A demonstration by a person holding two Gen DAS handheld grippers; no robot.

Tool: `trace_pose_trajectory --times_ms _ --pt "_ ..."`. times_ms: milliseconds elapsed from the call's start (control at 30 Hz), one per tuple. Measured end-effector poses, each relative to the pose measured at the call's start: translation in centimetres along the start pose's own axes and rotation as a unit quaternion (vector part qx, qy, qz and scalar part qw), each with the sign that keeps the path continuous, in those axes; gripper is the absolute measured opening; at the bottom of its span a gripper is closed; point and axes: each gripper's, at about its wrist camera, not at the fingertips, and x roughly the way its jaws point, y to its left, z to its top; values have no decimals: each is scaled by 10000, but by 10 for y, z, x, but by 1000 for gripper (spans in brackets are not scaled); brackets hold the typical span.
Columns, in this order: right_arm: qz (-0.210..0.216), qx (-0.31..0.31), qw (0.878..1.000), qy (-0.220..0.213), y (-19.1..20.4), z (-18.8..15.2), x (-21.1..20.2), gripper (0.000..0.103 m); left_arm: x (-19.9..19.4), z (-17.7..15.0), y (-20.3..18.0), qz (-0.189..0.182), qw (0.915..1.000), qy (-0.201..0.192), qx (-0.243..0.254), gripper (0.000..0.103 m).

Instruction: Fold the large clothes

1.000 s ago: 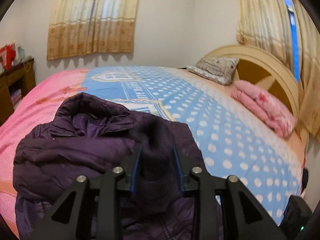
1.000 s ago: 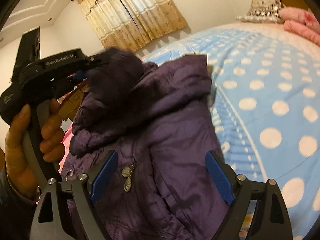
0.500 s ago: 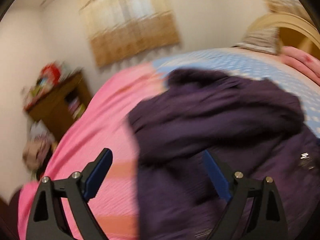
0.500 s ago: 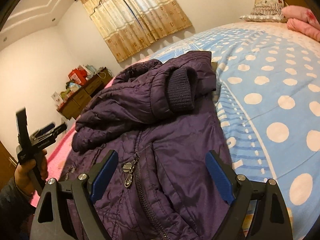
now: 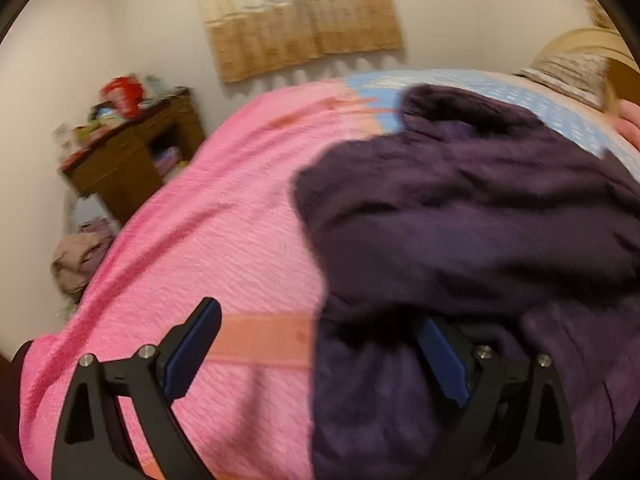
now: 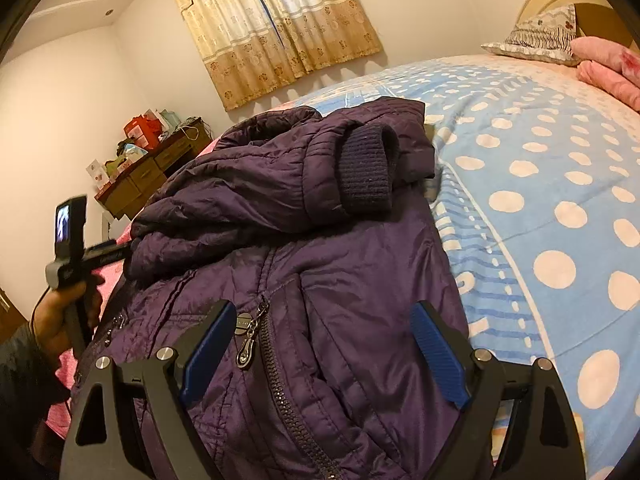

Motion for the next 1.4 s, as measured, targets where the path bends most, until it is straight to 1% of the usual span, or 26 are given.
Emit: trace_pose_trajectory --times_ms 67,133,167,200,233,267,300,333,400,433,467,500,533,600,667,700,800,867,933,1033,1067,1167,1233,1267,1333,1400 --pt "41 45 10000 5 -1 1 -3 89 7 -1 14 400 9983 192 -391 103" --pt "60 113 9999 74 -2 4 -7 89 20 -10 34 597 9933 521 -841 103" --pt "40 126 9999 95 -1 4 -11 89 23 -16 41 628 9915 623 -954 103" --pt "12 105 9999 96 1 5 -14 89 28 -22 49 730 9885 760 -1087 103" --pt "-35 54 9999 107 3 6 -17 89 32 -28 60 912 9827 952 -1304 101" --pt "-97 -1 9999 99 6 9 -20 89 35 -32 72 799 9780 1069 -1601 100" --pt "-148 -70 9998 68 11 15 -23 89 35 -35 80 450 9758 1061 -1856 98" --pt "-162 -119 9998 33 15 20 -26 89 32 -37 85 324 9747 1043 -1951 97" --pt "-253 -317 9992 -19 26 36 -29 89 17 -38 83 329 9792 818 -1826 96" --pt "-321 -444 9985 -41 31 46 -29 89 6 -37 82 344 9818 609 -1766 96" --pt "-355 -535 9979 -96 35 55 -28 89 -9 -35 81 468 9832 339 -1731 96" --pt "-372 -600 9974 -129 38 64 -26 89 -17 -32 80 488 9832 211 -1749 96" --pt "-409 -660 9969 -141 40 73 -23 89 -30 -26 80 402 9822 17 -1837 96" --pt "-447 -749 9961 -145 47 91 -14 89 -44 -15 78 235 9798 -192 -1978 103" --pt "-265 -753 9968 -2 56 107 3 89 -56 0 68 -1 9769 -380 -2105 103" --pt "-219 -774 9967 112 61 112 12 89 -54 9 60 -157 9768 -404 -2095 103" --pt "2 -924 9951 344 79 118 44 89 -50 22 32 -491 9800 -362 -1892 103" --pt "-18 -1013 9939 425 87 116 64 87 -43 27 9 -641 9826 -355 -1704 103" --pt "-40 -1034 9932 540 89 113 82 87 -32 28 -3 -734 9844 -99 -1598 103" --pt "-259 -1144 9905 713 82 105 107 86 -4 22 -20 -464 9871 417 -1475 103" --pt "-247 -1171 9898 778 81 103 112 86 7 16 -20 -463 9858 586 -1503 103" --pt "-317 -1367 9863 873 78 93 125 86 27 1 -14 -878 9757 919 -1782 103" --pt "-515 -1609 9813 928 83 85 133 87 30 -4 -7 -1096 9683 1008 -2007 103" --pt "-597 -1693 9792 945 86 83 136 87 31 -6 -6 -1133 9669 1029 -2043 103" --pt "-741 -1788 9760 1000 89 80 142 87 29 -6 -11 -1036 9700 1034 -1941 103" --pt "-738 -1759 9759 1060 89 81 145 87 31 -4 -17 -861 9735 1122 -1795 103"
